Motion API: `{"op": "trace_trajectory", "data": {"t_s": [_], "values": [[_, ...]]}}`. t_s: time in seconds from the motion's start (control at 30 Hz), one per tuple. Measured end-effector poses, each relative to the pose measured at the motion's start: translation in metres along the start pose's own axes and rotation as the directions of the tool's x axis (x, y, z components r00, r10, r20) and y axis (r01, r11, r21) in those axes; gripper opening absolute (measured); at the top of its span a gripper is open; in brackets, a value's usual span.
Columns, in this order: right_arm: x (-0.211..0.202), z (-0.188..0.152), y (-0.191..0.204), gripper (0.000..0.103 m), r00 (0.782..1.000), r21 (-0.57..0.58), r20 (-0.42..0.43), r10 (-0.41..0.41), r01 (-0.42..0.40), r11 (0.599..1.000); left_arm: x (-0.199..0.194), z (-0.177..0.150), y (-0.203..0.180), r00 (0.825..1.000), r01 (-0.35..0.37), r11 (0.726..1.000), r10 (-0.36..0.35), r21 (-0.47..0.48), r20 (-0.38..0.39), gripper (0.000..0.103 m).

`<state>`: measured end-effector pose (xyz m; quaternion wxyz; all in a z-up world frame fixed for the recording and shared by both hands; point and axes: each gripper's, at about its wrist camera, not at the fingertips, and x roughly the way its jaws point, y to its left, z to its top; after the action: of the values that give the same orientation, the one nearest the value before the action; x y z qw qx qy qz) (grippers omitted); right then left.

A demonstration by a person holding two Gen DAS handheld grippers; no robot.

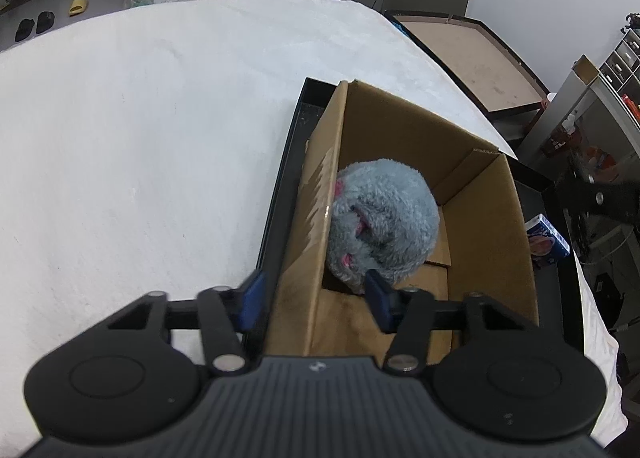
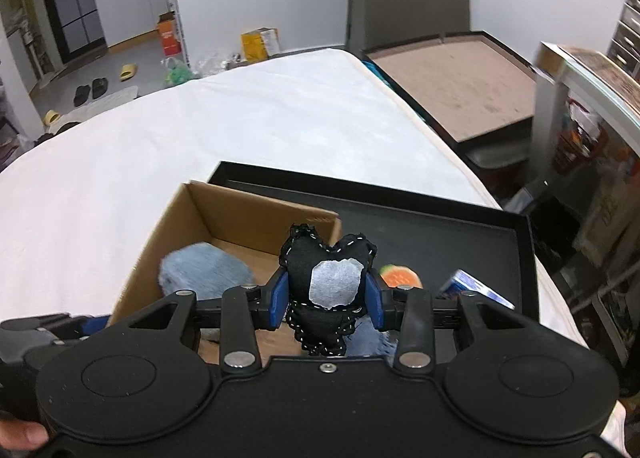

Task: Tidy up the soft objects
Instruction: 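Carry the black heart plush into the box and release it, then move the right gripper to the juice carton and grasp it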

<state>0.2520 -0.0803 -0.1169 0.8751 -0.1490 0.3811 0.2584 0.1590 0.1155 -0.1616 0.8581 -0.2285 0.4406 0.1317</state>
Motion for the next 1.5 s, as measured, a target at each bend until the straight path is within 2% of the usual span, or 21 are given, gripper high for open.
{"op": "trace_trajectory", "data": {"t_s": [0.2, 0.47, 0.53, 0.67, 0.73, 0.8, 0.9, 1.03, 1.33, 1.43, 1.5], "values": [[0.007, 0.012, 0.022, 0.039, 1.000, -0.047, 0.003, 0.024, -0.024, 0.999, 0.003, 0.000, 0.005, 1.000, 0.001, 1.000, -0.001, -0.017, -0.013, 0.026], [0.013, 0.024, 0.049, 0.042, 0.998, -0.091, 0.020, 0.062, -0.060, 0.994, 0.003, 0.001, 0.011, 1.000, 0.010, 0.999, -0.011, -0.042, -0.019, 0.022], [0.014, 0.026, 0.055, 0.052, 0.997, -0.116, 0.032, 0.071, -0.067, 0.991, 0.003, 0.001, 0.012, 1.000, 0.012, 0.999, -0.013, -0.043, -0.020, 0.022], [0.014, 0.026, 0.059, 0.063, 0.998, -0.133, 0.020, 0.061, -0.058, 0.989, 0.003, 0.001, 0.013, 1.000, 0.016, 0.999, -0.017, -0.046, -0.025, 0.022], [0.013, 0.024, 0.055, 0.077, 0.999, -0.130, 0.027, 0.036, -0.032, 0.991, 0.004, 0.003, 0.014, 0.999, 0.018, 0.999, -0.020, -0.050, -0.027, 0.022], [0.010, 0.021, 0.050, 0.084, 0.999, -0.133, 0.040, 0.014, -0.008, 0.991, 0.004, 0.003, 0.014, 0.999, 0.019, 0.998, -0.021, -0.051, -0.029, 0.022], [0.007, 0.018, 0.039, 0.091, 0.999, -0.122, 0.046, 0.000, 0.006, 0.992, 0.003, 0.003, 0.013, 0.999, 0.022, 0.999, -0.024, -0.047, -0.024, 0.023], [0.003, 0.011, 0.024, 0.094, 0.999, -0.117, 0.041, -0.018, 0.023, 0.993, 0.001, 0.002, 0.011, 1.000, 0.012, 0.999, -0.013, -0.037, -0.015, 0.023], [-0.003, 0.000, -0.003, 0.098, 0.999, -0.109, 0.033, -0.036, 0.040, 0.993, -0.004, 0.003, 0.005, 1.000, -0.007, 1.000, 0.007, -0.016, -0.002, 0.032], [-0.003, -0.004, -0.016, 0.098, 0.999, -0.096, 0.032, -0.042, 0.045, 0.994, -0.003, 0.004, 0.004, 1.000, -0.011, 1.000, 0.011, -0.016, -0.002, 0.039], [-0.003, -0.006, -0.027, 0.098, 0.999, -0.087, 0.024, -0.045, 0.047, 0.995, -0.005, 0.004, 0.002, 1.000, -0.012, 1.000, 0.012, -0.015, 0.001, 0.051]]}}
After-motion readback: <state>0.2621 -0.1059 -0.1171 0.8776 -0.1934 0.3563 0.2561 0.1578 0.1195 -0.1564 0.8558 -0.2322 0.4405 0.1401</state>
